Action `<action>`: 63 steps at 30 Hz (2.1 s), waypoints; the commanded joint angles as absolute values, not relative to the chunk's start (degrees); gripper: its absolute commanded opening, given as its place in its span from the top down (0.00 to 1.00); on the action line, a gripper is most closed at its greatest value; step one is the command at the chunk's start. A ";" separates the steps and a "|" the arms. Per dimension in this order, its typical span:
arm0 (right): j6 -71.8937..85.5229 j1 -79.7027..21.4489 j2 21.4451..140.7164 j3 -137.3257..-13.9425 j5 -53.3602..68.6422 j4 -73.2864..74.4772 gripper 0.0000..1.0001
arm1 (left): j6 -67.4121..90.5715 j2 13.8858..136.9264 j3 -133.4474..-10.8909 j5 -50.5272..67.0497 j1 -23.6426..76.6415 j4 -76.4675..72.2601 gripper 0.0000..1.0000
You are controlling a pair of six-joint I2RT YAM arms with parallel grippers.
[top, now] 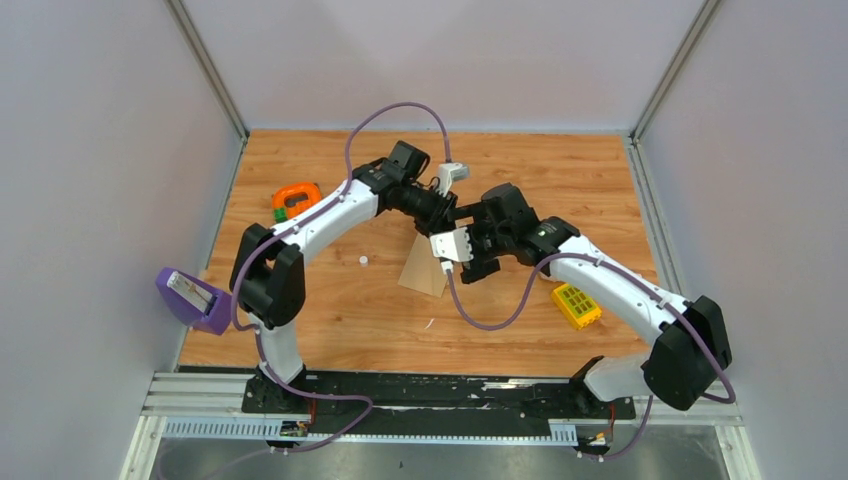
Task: Place the letter into the envelope and seal it
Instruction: Screw the solid glue.
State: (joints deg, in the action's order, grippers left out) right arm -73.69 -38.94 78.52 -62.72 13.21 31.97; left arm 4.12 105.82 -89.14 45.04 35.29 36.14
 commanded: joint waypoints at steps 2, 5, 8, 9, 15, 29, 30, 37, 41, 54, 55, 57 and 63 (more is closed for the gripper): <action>-69.02 -35.90 73.40 -69.06 25.10 41.84 0.00 | -2.58 101.80 -91.93 51.29 35.60 39.96 1.00; -69.33 -31.13 72.27 -74.78 38.08 53.29 0.00 | -7.41 100.37 -91.62 54.74 35.60 43.04 1.00; -67.81 -23.21 70.50 -78.09 53.63 57.88 0.00 | -11.45 98.20 -91.31 55.55 35.62 45.29 1.00; -67.38 -20.32 69.84 -77.65 59.22 57.99 0.00 | -13.23 97.66 -91.18 55.57 35.61 46.00 1.00; -72.70 -10.48 68.60 -68.63 82.72 55.24 0.00 | -16.88 92.55 -89.49 58.75 35.60 46.78 1.00; -74.13 -14.80 69.94 -61.90 87.03 38.69 0.01 | -13.48 93.15 -85.55 69.34 35.60 43.94 1.00; -73.98 -15.55 70.27 -62.13 85.50 38.14 0.03 | -12.99 93.33 -85.26 70.51 35.60 43.70 1.00; -53.59 -17.58 75.95 -68.15 80.41 38.05 0.12 | -11.42 93.04 -84.61 63.17 35.60 41.09 1.00; -40.79 -17.49 79.97 -71.49 83.16 43.57 0.16 | -11.78 90.22 -83.65 53.85 35.60 39.34 1.00; -3.48 -17.30 101.65 -80.97 84.61 48.19 0.49 | -11.90 88.66 -83.68 43.45 35.87 36.96 1.00; -2.75 -17.24 102.37 -81.53 85.59 48.31 0.50 | -12.09 88.58 -83.59 43.23 35.91 37.10 1.00; -2.29 -17.25 103.04 -82.13 87.25 48.23 0.52 | -12.27 87.99 -82.97 42.93 35.96 36.85 1.00; -0.40 -17.17 104.63 -83.38 93.32 48.27 0.59 | -13.15 88.09 -81.75 42.66 36.25 37.03 1.00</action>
